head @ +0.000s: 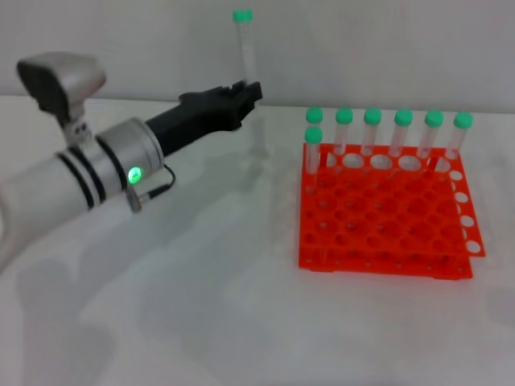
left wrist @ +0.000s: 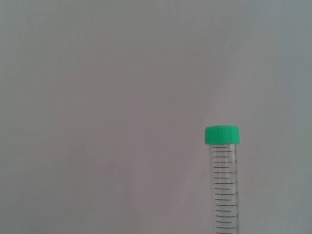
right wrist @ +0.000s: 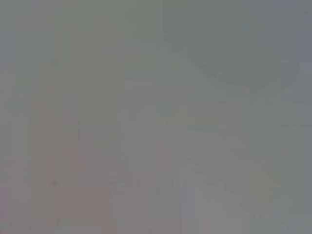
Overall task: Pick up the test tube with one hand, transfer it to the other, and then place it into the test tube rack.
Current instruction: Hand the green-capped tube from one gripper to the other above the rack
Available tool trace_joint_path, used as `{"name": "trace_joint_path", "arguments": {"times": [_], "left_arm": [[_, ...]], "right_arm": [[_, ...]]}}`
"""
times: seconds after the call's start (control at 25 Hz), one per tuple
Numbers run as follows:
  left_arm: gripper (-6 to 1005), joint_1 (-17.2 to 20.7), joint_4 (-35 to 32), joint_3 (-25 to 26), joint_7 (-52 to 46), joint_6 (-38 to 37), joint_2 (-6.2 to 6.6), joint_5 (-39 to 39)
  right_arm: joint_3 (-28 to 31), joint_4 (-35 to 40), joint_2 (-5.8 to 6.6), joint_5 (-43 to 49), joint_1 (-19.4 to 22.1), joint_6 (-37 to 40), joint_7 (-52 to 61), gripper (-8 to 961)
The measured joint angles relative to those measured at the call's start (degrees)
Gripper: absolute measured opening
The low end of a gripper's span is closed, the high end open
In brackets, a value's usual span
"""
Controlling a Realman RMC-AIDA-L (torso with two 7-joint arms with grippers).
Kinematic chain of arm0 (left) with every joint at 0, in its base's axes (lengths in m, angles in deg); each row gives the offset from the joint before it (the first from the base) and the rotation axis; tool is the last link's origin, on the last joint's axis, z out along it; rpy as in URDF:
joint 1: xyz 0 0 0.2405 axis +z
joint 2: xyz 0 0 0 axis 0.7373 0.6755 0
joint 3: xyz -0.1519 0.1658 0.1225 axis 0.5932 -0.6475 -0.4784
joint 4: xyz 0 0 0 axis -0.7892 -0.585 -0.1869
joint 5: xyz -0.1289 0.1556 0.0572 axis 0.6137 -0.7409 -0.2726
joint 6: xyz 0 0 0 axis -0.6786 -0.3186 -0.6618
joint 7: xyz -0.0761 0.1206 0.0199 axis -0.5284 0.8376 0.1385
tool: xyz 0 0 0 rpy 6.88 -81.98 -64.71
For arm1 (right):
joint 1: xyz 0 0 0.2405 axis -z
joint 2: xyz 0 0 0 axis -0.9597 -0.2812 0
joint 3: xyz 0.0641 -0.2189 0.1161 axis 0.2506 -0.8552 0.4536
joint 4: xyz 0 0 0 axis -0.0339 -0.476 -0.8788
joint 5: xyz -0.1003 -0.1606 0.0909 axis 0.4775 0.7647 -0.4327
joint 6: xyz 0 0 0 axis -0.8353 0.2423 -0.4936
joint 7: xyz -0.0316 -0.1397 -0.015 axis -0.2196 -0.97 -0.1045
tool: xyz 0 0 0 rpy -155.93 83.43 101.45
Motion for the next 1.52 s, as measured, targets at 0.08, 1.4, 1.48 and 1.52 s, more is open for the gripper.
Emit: {"name": "trace_joint_path", "arguments": {"times": [0.08,1.4,1.48,1.52], "left_arm": [[223,2.62,-2.35,0.03,6.45,-4.55,-0.01,1.88],[256,11.16,-28.80,0.11,42.27,-5.27,-1.47,-6.31],[258,10.91,-29.16,0.13,42.12,-4.14,-1.42,-6.31],[259,10.75,-29.31,0.11,42.01,-3.55,-1.38,-6.31]], "right_arm": [[0.00,0.00,0.01,0.01,-0.11,0.02,-0.01,845],[-3.96,23.23,7.05,36.35,4.64,-24.12,49.27,845],[-3.98,24.78,7.16,39.78,3.64,-27.96,49.37,845],[-4.00,25.88,6.96,41.38,3.16,-28.91,49.50,845]]}}
